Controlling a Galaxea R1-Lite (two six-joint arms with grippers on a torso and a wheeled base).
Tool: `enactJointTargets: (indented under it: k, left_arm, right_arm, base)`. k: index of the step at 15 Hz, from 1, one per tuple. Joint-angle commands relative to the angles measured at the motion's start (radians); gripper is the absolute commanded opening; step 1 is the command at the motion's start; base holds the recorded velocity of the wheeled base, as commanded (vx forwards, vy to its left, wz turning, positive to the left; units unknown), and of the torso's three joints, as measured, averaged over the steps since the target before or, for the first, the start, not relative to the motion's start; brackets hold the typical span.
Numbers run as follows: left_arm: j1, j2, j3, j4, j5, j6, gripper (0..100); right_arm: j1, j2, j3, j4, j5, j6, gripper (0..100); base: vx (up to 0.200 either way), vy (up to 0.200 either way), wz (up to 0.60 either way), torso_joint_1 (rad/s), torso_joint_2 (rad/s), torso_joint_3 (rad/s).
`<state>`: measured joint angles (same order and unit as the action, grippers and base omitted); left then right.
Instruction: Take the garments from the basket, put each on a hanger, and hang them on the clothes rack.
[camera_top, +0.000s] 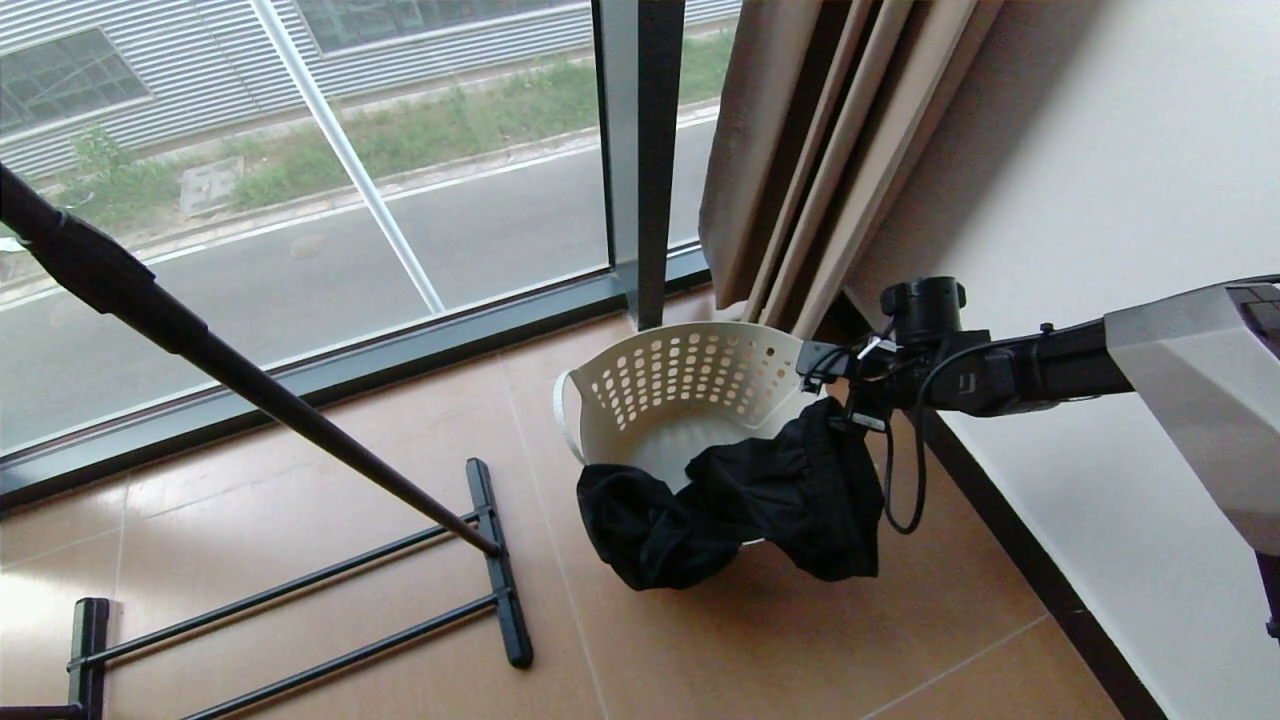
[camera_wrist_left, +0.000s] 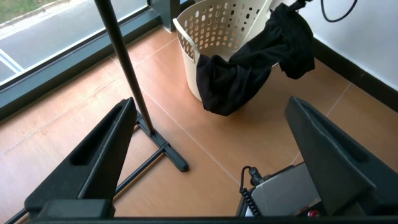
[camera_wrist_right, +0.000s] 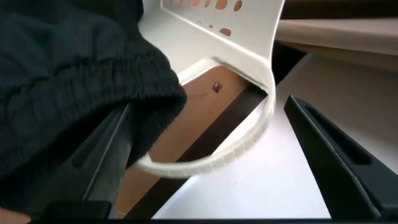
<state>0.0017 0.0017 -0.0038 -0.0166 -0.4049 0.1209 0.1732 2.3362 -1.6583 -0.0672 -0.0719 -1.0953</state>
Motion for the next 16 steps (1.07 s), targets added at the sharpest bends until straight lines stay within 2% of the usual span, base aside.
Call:
enactJointTargets:
  k: [1,4,5,9,14,16]
  left_arm:
    - [0.000,0.000,-0.001,0.000,0.000,-0.001,100]
    - [0.000,0.000,-0.001,0.000,0.000,-0.001,100]
    - [0.000,0.000,-0.001,0.000,0.000,-0.001,100]
    - [0.000,0.000,-0.001,0.000,0.000,-0.001,100]
    - [0.000,0.000,0.001,0.000,0.000,0.000,100]
    - [0.000,0.000,0.001,0.000,0.000,0.003,100]
  right_arm:
    - [-0.003,0.043,-0.047,0.000,0.000,0.000,100]
    - [-0.011,0.103,-0.133,0.001,-0.002,0.003,100]
    - [-0.015,0.127,-0.164,0.001,0.000,0.008,0]
    - [-0.017,0.118,-0.153,0.009,0.006,0.015,0]
    - [0.015,-0.173,0.150,-0.022,0.007,0.046,0]
    - [0.063,-0.365,0.353,-0.051,-0.019,0.095,0]
  base:
    - [0.000,0.000,0.00,0.000,0.00,0.000]
    - [0.000,0.000,0.00,0.000,0.00,0.000]
    - [0.000,0.000,0.00,0.000,0.00,0.000]
    - [0.000,0.000,0.00,0.000,0.00,0.000]
    - [0.000,0.000,0.00,0.000,0.00,0.000]
    - [0.000,0.000,0.00,0.000,0.00,0.000]
